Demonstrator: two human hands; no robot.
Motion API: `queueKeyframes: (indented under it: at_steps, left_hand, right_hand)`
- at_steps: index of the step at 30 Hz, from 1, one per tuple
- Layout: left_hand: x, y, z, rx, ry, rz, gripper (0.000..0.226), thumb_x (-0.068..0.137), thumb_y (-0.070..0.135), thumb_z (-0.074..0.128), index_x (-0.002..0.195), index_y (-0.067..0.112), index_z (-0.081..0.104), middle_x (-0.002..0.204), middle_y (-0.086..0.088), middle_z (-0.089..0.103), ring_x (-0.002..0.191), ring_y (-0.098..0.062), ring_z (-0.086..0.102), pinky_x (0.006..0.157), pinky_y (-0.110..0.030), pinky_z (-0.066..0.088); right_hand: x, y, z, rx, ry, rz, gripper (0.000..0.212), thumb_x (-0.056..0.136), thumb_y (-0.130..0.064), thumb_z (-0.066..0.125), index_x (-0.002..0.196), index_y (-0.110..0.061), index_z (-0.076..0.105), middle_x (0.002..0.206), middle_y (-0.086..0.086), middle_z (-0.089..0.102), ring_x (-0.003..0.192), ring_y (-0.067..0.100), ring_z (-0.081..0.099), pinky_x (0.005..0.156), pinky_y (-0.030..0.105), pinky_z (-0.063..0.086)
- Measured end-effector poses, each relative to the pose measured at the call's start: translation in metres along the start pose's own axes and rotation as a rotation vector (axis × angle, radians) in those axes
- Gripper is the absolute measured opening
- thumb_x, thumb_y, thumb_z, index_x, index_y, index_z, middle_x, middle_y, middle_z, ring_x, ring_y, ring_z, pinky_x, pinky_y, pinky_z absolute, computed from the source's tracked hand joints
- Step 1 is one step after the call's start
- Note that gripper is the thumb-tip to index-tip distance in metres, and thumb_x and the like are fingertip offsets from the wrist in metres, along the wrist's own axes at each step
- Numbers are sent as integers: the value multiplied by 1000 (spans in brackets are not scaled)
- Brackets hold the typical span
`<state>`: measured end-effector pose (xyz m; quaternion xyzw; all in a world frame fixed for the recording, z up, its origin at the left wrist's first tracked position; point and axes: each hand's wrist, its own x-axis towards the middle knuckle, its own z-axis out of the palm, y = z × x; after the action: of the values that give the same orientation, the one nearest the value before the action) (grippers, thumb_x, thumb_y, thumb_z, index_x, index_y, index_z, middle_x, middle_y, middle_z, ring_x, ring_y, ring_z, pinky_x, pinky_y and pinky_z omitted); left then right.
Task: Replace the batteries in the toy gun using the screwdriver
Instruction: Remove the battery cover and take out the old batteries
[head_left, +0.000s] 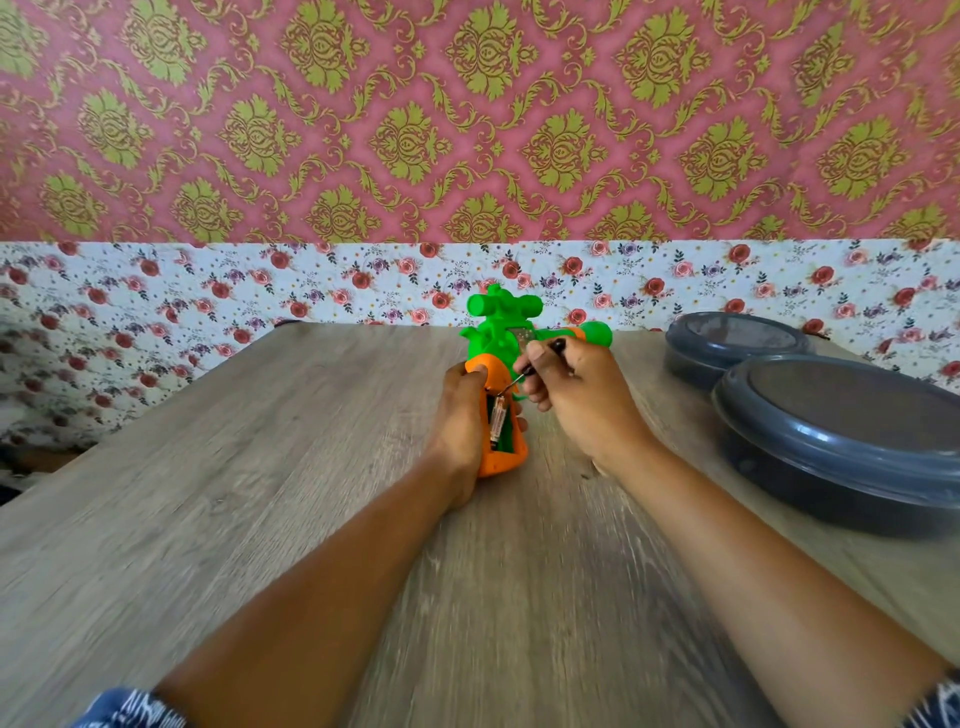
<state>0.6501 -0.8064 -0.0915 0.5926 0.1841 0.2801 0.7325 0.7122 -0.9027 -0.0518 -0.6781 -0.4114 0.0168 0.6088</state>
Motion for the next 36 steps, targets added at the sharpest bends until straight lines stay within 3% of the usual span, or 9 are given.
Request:
queueKeyframes:
  at_steps: [4, 12, 15, 18, 21, 25, 27, 30, 36]
  left_hand:
    - [0, 0, 0, 9, 17, 37, 25, 96, 24, 43, 118, 14, 42, 82, -12, 59, 65, -22, 60, 64, -32, 49]
    - [0, 0, -1, 22, 55, 27, 36, 94, 15, 47, 129, 13, 38, 81, -11, 62, 64, -23, 62, 59, -30, 51]
    - [-1, -1, -1, 17, 45, 20, 35, 94, 12, 46, 128, 13, 38, 81, -12, 61, 65, -23, 62, 61, -31, 51]
    - [0, -1, -2, 14, 33, 24, 34, 93, 12, 47, 126, 12, 39, 81, -12, 61, 66, -23, 62, 63, -32, 50]
    - [2, -3, -2, 24, 30, 30, 32, 93, 13, 49, 123, 15, 40, 86, -12, 61, 69, -23, 63, 63, -32, 50]
    - [11, -10, -5, 28, 43, 62, 24, 89, 21, 51, 110, 9, 46, 86, -12, 56, 69, -19, 60, 60, -30, 49]
    - [16, -12, -6, 15, 16, 17, 48, 80, 42, 50, 112, 6, 48, 80, -11, 53, 61, -19, 57, 51, -26, 46]
    - [15, -12, -6, 16, 30, -47, 84, 67, 67, 44, 128, 9, 46, 106, -19, 61, 80, -27, 63, 56, -30, 51]
    - [13, -6, 0, 0, 153, -53, 46, 99, 36, 35, 126, 1, 45, 101, -19, 58, 66, -20, 63, 49, -26, 51]
  right_hand:
    - [-2, -2, -5, 45, -22, 6, 28, 96, -19, 46, 70, -20, 59, 59, -1, 56, 53, 4, 52, 61, 24, 43]
    - [-8, -3, -12, 125, 23, 13, 25, 96, -21, 47, 77, -12, 61, 65, -2, 58, 58, 7, 54, 57, 15, 44]
    - [-7, -4, -19, 83, 80, 29, 28, 97, -20, 45, 73, -12, 57, 69, 2, 61, 64, 13, 58, 61, 21, 47]
    - [-8, -2, -20, -48, -19, 74, 24, 97, -9, 40, 79, -11, 56, 75, 2, 58, 59, 14, 53, 53, 18, 43]
    - [-9, 5, -15, -301, -171, 74, 16, 92, -9, 50, 96, -15, 64, 82, -5, 56, 69, 11, 52, 61, 24, 38]
    - [-10, 10, -2, -266, -229, 65, 20, 83, -16, 65, 103, -16, 66, 90, 0, 60, 81, 13, 51, 70, 26, 39]
    - [-12, 11, 1, -261, -217, 51, 11, 83, -13, 64, 93, -17, 67, 74, -8, 56, 70, 9, 48, 65, 26, 36]
    - [-16, 1, -7, -248, -241, 89, 13, 78, -5, 65, 82, -17, 66, 59, -9, 47, 55, 5, 42, 57, 25, 34]
    - [-28, -27, -83, -264, -244, 248, 22, 69, 9, 66, 89, 1, 65, 62, -6, 56, 37, -8, 45, 37, 5, 30]
